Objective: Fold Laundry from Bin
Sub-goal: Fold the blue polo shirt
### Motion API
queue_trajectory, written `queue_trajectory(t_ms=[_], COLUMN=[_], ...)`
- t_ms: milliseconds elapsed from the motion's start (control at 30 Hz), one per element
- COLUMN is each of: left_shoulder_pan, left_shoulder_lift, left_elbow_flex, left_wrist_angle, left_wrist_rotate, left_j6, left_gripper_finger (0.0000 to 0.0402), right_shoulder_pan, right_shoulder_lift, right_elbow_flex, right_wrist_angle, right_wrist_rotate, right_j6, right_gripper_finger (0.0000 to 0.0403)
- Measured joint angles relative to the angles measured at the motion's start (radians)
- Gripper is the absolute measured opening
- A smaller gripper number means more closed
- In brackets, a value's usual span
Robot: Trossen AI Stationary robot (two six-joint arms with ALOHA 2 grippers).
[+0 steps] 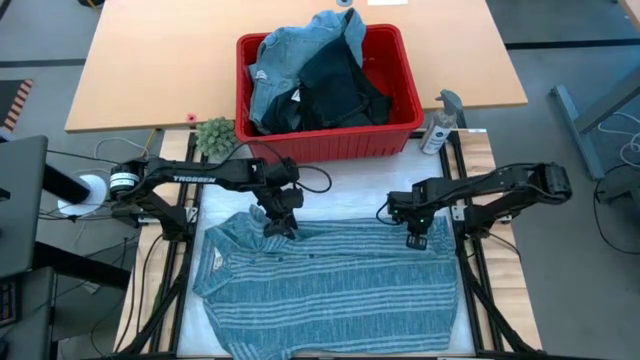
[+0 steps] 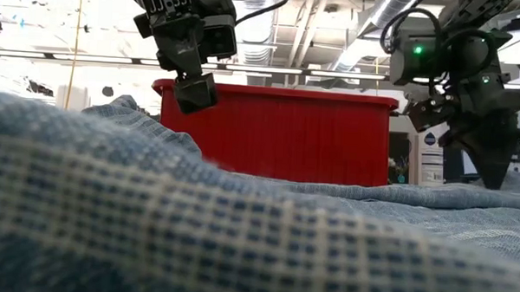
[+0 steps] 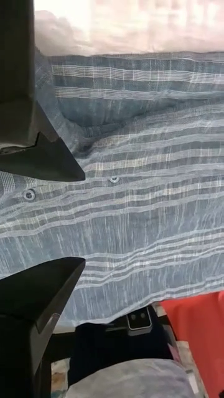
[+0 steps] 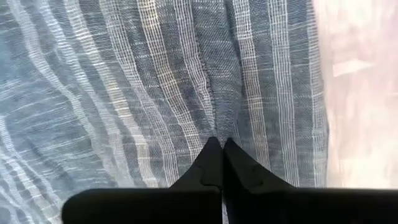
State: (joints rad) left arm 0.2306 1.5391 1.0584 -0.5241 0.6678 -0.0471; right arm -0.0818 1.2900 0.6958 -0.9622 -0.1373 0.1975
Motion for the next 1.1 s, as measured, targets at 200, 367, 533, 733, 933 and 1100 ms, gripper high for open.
queue_trajectory(t_ms=[200, 367, 533, 733, 933, 1100], left_shoulder_pan=[0.000, 0.000, 0.000, 0.000, 0.000, 0.000], left_shoulder_lift=[0.000, 0.000, 0.000, 0.000, 0.000, 0.000], left_elbow_flex=[0.000, 0.000, 0.000, 0.000, 0.000, 0.000], left_wrist_angle=[-0.001, -0.002, -0.025, -0.043, -0.051, -0.054], left_wrist_rotate=[-0.001, -0.001, -0.001, 0.005, 0.020, 0.028], left_j6=[0.000, -0.003, -0.008, -0.008, -0.008, -0.003], left_gripper_finger=[0.0199, 0.0199, 0.0199, 0.0199, 0.0199, 0.0199], right_shoulder_pan=[0.004, 0.052, 0.177, 0.350, 0.505, 0.608], right_shoulder_lift=[-0.039, -0.074, -0.102, -0.087, -0.073, -0.073], right_elbow_flex=[0.080, 0.151, 0.187, 0.190, 0.190, 0.190], right_wrist_angle=[-0.066, -0.108, -0.117, -0.142, -0.136, -0.148], right_wrist_rotate=[0.004, 0.006, 0.063, 0.144, 0.229, 0.275], right_j6=[0.052, 0.161, 0.317, 0.520, 0.754, 0.907], right_gripper_finger=[0.0018, 0.0018, 0.0018, 0.0018, 0.0018, 0.0018])
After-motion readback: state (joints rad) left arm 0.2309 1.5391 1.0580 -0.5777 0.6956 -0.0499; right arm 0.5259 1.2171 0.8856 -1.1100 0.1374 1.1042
